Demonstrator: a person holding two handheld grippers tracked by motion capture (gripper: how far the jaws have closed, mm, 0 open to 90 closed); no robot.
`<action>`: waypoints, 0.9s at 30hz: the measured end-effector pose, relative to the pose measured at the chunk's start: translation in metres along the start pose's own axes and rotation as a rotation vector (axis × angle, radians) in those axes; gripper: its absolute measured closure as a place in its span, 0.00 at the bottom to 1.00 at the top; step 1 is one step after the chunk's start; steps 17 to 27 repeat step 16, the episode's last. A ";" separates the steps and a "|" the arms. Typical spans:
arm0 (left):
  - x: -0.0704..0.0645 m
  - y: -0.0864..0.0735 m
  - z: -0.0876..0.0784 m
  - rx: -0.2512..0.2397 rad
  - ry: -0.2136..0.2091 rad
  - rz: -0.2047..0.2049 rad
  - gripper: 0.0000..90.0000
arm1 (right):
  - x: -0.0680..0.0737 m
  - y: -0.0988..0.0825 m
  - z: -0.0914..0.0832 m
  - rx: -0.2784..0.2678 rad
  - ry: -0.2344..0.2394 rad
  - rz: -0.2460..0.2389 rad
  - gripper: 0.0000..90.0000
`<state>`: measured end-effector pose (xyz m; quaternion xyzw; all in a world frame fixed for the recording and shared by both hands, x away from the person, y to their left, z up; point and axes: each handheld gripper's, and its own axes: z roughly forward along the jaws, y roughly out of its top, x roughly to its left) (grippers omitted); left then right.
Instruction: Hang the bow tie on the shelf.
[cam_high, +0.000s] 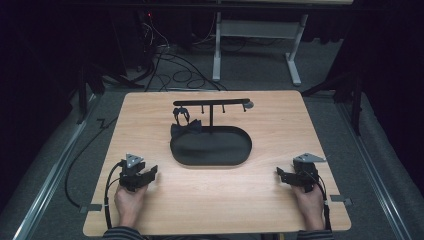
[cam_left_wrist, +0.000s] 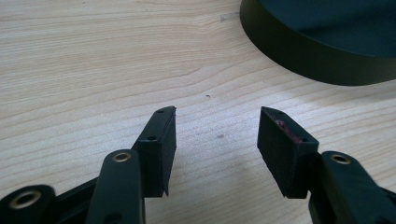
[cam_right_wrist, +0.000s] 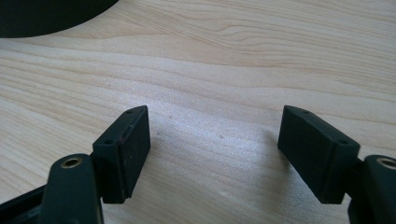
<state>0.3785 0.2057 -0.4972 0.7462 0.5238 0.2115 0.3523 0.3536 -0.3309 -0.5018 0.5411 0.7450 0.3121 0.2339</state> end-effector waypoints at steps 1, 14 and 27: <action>0.000 0.000 0.001 0.007 -0.003 0.003 0.52 | 0.000 0.000 0.000 0.000 0.000 0.000 0.30; -0.009 -0.005 0.010 -0.004 0.004 0.048 0.43 | 0.000 0.000 0.000 0.000 0.000 0.000 0.30; -0.009 -0.005 0.010 0.002 0.003 0.049 0.42 | 0.000 0.000 0.000 -0.001 0.000 -0.001 0.30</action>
